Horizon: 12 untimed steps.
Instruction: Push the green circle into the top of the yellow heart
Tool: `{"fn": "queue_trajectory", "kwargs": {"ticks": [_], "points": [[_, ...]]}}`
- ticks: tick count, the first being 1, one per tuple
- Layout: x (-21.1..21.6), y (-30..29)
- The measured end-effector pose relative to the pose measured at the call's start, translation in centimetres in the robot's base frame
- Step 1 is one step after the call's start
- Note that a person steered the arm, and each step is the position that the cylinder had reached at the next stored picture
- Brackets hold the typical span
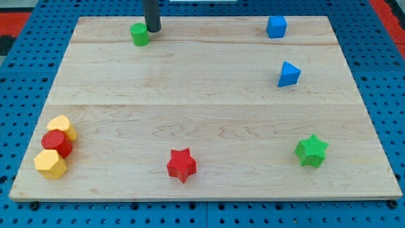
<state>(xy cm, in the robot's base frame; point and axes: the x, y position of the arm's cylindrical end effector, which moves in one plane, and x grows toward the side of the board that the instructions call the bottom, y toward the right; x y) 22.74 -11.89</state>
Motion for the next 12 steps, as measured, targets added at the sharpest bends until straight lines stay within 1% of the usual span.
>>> {"fn": "queue_trajectory", "kwargs": {"ticks": [1,2,3,5,6,10,11,12], "points": [[1.8,-3.9],[5.6,-4.0],[9.0,-6.4],[8.7,-9.4],[11.1,-10.7],[20.2,-11.5],[20.8,-11.1],[17.6,-8.0]]}}
